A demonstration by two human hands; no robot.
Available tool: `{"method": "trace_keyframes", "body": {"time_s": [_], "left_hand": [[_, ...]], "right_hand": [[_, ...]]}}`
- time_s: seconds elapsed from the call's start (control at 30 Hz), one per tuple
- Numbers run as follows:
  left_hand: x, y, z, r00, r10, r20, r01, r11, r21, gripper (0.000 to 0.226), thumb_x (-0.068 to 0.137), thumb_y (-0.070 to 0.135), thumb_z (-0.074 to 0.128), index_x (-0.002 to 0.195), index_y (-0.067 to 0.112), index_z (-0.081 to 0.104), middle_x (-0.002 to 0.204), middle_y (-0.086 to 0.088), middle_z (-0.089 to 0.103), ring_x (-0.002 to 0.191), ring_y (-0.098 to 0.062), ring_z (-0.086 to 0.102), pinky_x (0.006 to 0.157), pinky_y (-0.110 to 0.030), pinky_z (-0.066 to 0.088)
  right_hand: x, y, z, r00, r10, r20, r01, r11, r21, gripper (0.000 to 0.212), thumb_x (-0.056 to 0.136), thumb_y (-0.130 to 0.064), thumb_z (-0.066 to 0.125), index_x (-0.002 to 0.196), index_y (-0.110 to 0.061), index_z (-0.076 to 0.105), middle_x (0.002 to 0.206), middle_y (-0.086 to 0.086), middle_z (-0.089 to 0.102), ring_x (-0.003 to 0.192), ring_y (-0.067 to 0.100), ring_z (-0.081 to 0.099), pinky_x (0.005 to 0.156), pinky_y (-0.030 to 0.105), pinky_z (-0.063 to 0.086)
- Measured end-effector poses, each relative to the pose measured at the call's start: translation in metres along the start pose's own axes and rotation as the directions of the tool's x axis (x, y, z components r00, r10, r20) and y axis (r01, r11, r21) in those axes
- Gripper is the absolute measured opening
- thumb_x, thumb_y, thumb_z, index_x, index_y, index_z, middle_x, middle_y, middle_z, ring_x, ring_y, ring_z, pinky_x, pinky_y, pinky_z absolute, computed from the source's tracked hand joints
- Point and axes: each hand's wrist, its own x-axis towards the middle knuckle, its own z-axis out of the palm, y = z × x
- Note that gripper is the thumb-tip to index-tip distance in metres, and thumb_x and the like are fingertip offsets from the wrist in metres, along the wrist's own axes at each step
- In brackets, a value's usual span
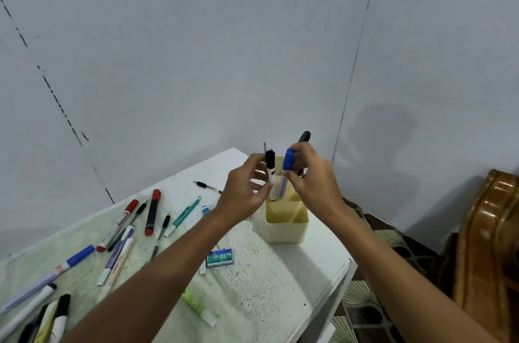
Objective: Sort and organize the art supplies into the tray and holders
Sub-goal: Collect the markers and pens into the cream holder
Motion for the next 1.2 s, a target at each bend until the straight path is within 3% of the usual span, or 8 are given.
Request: {"method": "trace_keyframes", "body": {"time_s": [0.2,0.33,0.43,0.53,0.77,0.97,1.1,1.2], "left_hand": [[-0.002,-0.020,0.008,0.999,0.004,0.045,-0.007,0.998,0.062,0.029,0.084,0.008,0.068,0.111,0.015,0.061,0.091,0.001,0.066,0.085,-0.008,0.064,0.066,-0.017,0.054],[-0.005,-0.036,0.009,0.998,-0.013,0.066,0.002,0.986,0.167,0.025,0.081,0.020,0.066,0.106,0.021,0.061,0.091,0.004,0.064,0.085,-0.008,0.057,0.064,-0.017,0.045],[-0.008,-0.042,0.009,0.996,-0.052,0.076,0.036,0.979,0.203,0.020,0.086,0.020,0.066,0.105,0.023,0.062,0.094,0.004,0.062,0.086,0.000,0.055,0.063,-0.011,0.037],[-0.010,-0.044,0.009,0.996,-0.054,0.076,0.036,0.974,0.224,0.017,0.087,0.025,0.064,0.104,0.021,0.063,0.091,0.008,0.059,0.083,-0.004,0.052,0.063,-0.011,0.034],[-0.012,-0.050,0.010,0.979,-0.130,0.159,0.070,0.939,0.338,0.020,0.091,0.023,0.062,0.108,0.013,0.062,0.094,0.007,0.050,0.076,-0.001,0.046,0.064,-0.011,0.031],[-0.011,-0.049,0.008,0.973,-0.168,0.159,0.106,0.934,0.343,0.023,0.091,0.026,0.062,0.110,0.014,0.062,0.094,0.006,0.051,0.074,-0.002,0.047,0.064,-0.011,0.031],[-0.017,-0.050,0.003,0.979,-0.156,0.134,0.106,0.941,0.320,0.026,0.089,0.032,0.065,0.111,0.020,0.063,0.094,0.006,0.056,0.075,-0.007,0.050,0.066,-0.016,0.038],[-0.025,-0.052,-0.008,0.978,-0.173,0.113,0.128,0.936,0.329,0.021,0.088,0.029,0.067,0.107,0.021,0.065,0.094,0.006,0.058,0.076,-0.010,0.052,0.068,-0.019,0.041]], "right_hand": [[-0.003,0.015,0.016,0.996,0.060,0.062,-0.059,0.998,-0.016,0.032,0.086,-0.006,0.069,0.112,-0.018,0.054,0.097,0.001,0.068,0.084,0.013,0.065,0.076,0.024,0.054],[-0.007,0.023,0.025,0.991,0.106,0.087,-0.105,0.994,-0.014,0.027,0.088,-0.012,0.068,0.112,-0.018,0.056,0.098,0.003,0.070,0.084,0.016,0.066,0.077,0.027,0.054],[-0.009,0.029,0.031,0.985,0.133,0.112,-0.131,0.991,-0.022,0.024,0.088,-0.014,0.068,0.109,-0.018,0.058,0.096,0.002,0.071,0.079,0.011,0.064,0.070,0.019,0.049],[-0.011,0.031,0.034,0.976,0.166,0.139,-0.167,0.986,-0.002,0.021,0.088,-0.012,0.068,0.105,-0.019,0.058,0.095,0.003,0.072,0.072,0.004,0.062,0.069,0.016,0.049],[-0.015,0.036,0.039,0.964,0.198,0.180,-0.203,0.979,0.014,0.016,0.088,-0.012,0.068,0.097,-0.019,0.057,0.102,0.007,0.073,0.088,0.015,0.068,0.078,0.022,0.050],[-0.016,0.036,0.037,0.963,0.204,0.175,-0.202,0.979,-0.027,0.030,0.086,-0.015,0.070,0.115,-0.013,0.062,0.105,0.006,0.072,0.090,0.017,0.068,0.082,0.031,0.054],[-0.017,0.028,0.032,0.992,0.116,0.046,-0.110,0.986,-0.124,0.035,0.083,-0.022,0.072,0.117,-0.017,0.063,0.104,-0.002,0.068,0.079,0.011,0.061,0.066,0.022,0.045],[-0.021,0.010,0.029,0.992,-0.081,-0.093,0.071,0.992,-0.108,0.027,0.081,-0.016,0.070,0.108,-0.015,0.066,0.097,-0.005,0.064,0.071,0.005,0.051,0.064,0.013,0.037]]}}
